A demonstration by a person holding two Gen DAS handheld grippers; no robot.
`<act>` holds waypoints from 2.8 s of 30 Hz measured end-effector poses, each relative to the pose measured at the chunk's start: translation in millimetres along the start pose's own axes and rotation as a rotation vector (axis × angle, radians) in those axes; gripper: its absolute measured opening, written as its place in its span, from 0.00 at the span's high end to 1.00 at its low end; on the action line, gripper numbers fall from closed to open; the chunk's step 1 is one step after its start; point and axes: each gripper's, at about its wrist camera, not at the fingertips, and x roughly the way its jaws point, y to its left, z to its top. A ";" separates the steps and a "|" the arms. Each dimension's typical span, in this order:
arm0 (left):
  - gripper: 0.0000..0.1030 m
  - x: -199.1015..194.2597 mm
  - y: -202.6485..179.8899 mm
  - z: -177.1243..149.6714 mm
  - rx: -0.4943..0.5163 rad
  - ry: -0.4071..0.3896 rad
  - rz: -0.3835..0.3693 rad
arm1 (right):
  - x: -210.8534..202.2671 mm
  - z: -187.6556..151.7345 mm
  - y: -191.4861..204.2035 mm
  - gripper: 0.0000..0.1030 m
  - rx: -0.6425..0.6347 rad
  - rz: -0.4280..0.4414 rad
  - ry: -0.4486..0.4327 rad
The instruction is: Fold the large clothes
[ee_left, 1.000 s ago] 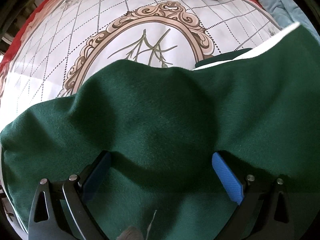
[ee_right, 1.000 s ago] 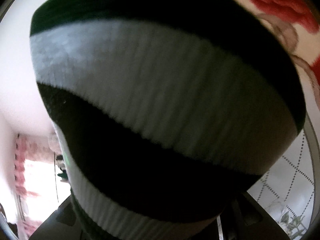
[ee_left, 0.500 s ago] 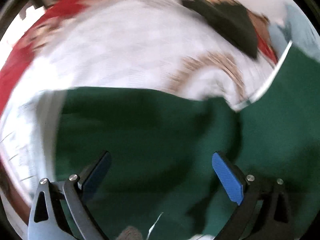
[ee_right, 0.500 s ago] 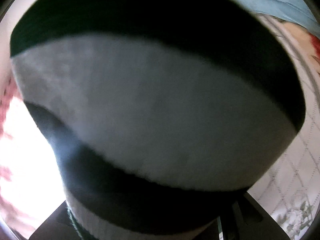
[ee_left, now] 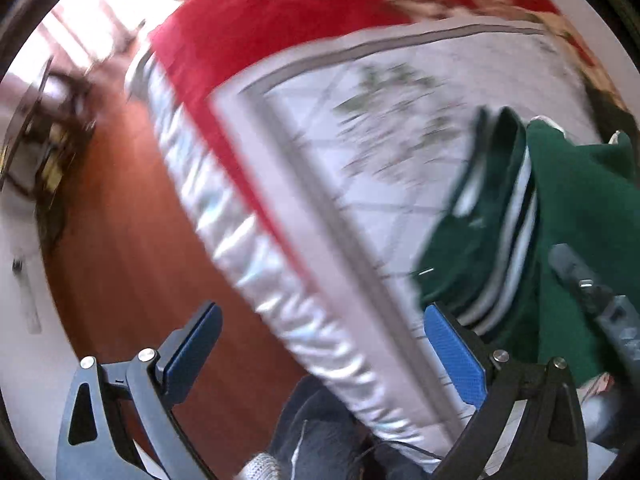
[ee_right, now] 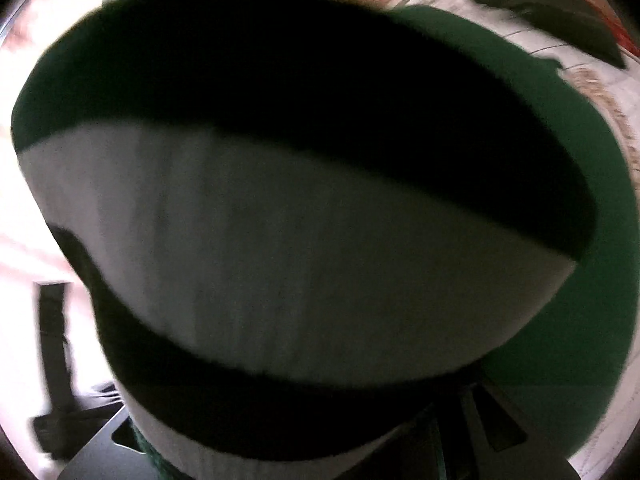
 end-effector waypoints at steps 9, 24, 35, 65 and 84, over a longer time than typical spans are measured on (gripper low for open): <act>0.00 -43.3 39.2 10.5 -0.054 -0.036 -0.015 | 22.7 -28.7 47.5 0.34 -0.116 0.054 0.278; 0.00 -46.0 -151.3 89.5 0.189 -0.193 -0.158 | -59.5 15.4 -77.3 0.58 0.195 -0.038 0.179; 0.00 79.7 -198.6 143.1 0.216 0.021 -0.151 | 54.3 73.1 -133.3 0.66 0.329 0.036 0.292; 0.00 -37.0 -147.1 72.4 0.126 -0.219 -0.032 | -116.0 -110.6 -303.9 0.48 0.950 0.164 -0.197; 0.00 60.2 -277.3 105.1 0.289 -0.135 0.036 | -163.5 39.7 -300.6 0.31 0.281 -0.041 0.054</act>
